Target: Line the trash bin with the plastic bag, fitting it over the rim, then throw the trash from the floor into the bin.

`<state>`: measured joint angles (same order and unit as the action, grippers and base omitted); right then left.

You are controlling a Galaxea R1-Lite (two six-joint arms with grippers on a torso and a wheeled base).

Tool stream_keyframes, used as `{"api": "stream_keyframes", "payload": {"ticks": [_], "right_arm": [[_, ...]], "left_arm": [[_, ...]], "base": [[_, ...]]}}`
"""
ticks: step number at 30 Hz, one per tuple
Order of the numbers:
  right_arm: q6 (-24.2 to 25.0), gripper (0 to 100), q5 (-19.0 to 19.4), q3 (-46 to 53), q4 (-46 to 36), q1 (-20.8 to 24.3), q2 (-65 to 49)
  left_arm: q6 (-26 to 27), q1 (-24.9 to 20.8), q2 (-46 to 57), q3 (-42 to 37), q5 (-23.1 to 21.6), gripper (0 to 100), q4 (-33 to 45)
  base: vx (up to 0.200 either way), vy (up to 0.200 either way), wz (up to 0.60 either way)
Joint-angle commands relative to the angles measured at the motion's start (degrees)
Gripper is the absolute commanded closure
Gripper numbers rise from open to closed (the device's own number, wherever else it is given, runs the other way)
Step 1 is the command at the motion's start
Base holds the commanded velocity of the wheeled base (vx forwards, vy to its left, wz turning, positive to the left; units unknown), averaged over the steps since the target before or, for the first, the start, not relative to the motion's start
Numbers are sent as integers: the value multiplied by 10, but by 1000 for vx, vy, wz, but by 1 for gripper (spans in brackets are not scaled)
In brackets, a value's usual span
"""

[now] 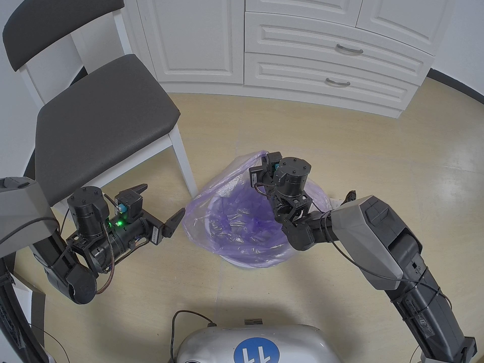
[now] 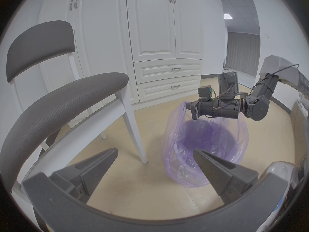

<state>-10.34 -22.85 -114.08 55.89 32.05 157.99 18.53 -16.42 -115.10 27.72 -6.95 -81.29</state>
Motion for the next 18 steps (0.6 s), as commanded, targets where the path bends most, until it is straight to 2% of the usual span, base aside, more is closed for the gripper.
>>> {"api": "stream_keyframes", "payload": {"ticks": [1, 13, 14, 18], "right_arm": [[8, 100, 1, -5, 6, 0, 9], [12, 100, -6, -5, 6, 1, -14], [12, 0, -6, -5, 6, 1, -15], [8, 0, 1, -5, 11, 0, -24]], "left_arm": [[0, 1, -3, 0, 0, 0, -10], [0, 2, 3, -6, 0, 0, -19], [0, 2, 4, -6, 0, 0, -19], [0, 4, 8, -6, 0, 0, -19]], "base": [[0, 0, 0], [0, 0, 0], [0, 0, 0], [0, 0, 0]]}}
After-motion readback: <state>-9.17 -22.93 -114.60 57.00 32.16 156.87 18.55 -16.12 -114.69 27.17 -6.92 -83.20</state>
